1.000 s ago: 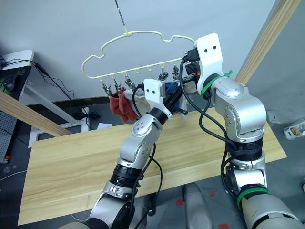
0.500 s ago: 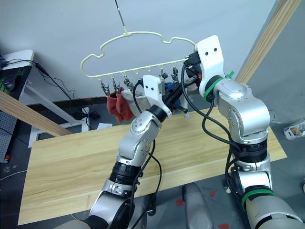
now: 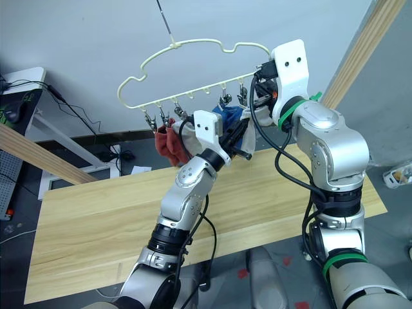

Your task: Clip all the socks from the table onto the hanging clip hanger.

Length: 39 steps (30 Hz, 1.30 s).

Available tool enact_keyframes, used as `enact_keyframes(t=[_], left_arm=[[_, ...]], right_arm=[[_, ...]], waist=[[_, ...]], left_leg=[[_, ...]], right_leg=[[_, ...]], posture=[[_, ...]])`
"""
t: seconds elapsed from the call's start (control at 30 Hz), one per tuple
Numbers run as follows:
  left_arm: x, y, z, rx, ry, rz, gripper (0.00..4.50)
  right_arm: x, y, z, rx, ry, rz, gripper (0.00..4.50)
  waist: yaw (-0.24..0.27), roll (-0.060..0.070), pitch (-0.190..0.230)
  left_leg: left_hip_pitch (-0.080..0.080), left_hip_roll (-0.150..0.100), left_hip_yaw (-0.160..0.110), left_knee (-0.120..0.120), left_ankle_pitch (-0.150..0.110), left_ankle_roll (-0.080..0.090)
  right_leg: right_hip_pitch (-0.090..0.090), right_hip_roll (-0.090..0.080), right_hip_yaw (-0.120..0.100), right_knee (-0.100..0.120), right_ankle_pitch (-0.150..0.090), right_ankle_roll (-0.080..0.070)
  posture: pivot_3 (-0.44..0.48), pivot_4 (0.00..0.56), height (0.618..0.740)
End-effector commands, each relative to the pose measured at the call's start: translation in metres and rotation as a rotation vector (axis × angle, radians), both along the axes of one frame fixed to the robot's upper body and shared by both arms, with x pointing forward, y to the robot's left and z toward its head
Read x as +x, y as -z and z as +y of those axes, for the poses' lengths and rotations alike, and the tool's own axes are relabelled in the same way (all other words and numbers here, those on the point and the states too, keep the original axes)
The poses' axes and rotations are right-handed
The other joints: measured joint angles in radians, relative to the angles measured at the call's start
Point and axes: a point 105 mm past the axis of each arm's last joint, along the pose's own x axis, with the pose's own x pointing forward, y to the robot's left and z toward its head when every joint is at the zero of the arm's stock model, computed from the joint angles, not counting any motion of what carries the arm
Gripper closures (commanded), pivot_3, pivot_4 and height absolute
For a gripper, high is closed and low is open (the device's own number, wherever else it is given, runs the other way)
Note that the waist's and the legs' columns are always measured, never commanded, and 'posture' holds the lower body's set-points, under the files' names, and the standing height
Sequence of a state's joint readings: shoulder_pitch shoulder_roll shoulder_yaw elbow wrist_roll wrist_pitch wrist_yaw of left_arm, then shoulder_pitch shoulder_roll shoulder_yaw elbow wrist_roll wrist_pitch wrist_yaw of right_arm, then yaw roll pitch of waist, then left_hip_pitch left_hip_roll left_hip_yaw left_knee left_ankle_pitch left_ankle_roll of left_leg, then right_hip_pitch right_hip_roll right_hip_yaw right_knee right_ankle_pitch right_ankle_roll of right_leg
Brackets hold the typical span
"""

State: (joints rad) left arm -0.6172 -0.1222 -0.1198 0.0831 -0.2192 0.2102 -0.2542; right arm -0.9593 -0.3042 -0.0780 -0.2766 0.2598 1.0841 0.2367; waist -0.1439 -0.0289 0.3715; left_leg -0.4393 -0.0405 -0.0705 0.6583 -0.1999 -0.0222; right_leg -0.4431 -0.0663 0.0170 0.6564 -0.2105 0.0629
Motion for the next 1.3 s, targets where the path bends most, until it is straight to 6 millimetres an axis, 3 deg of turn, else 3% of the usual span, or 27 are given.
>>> enact_keyframes(t=[0.03, 0.57, 1.3], left_arm=[[-0.005, -0.007, -0.003, -0.006, 0.005, -0.043, 4.5], [0.001, -0.021, -0.002, -0.062, -0.01, -0.014, 4.5], [0.0, -0.033, -0.009, -0.105, 0.077, 0.039, 4.5]], right_arm=[[-0.009, -0.022, 0.001, 0.052, -0.024, -0.061, 4.38], [-0.019, -0.02, 0.0, -0.019, -0.114, -0.038, 4.38], [-0.026, -0.005, 0.012, -0.087, -0.208, -0.012, 4.38]], waist=[[0.0, 0.0, 0.0], [0.001, 0.0, 0.0], [0.0, 0.0, 0.0]], left_leg=[[0.0, 0.0, 0.0, 0.0, 0.0, 0.0], [-0.001, 0.0, 0.0, 0.0, 0.0, 0.0], [-0.001, 0.0, 0.0, 0.0, 0.0, 0.0]], right_leg=[[0.0, 0.0, 0.0, 0.0, 0.0, 0.0], [0.0, 0.0, 0.0, 0.0, 0.0, 0.0], [0.0, 0.0, 0.0, 0.0, 0.0, 0.0]], posture=[[-0.28, 0.315, 0.74], [-0.286, 0.313, 0.74], [-0.281, 0.321, 0.74]])
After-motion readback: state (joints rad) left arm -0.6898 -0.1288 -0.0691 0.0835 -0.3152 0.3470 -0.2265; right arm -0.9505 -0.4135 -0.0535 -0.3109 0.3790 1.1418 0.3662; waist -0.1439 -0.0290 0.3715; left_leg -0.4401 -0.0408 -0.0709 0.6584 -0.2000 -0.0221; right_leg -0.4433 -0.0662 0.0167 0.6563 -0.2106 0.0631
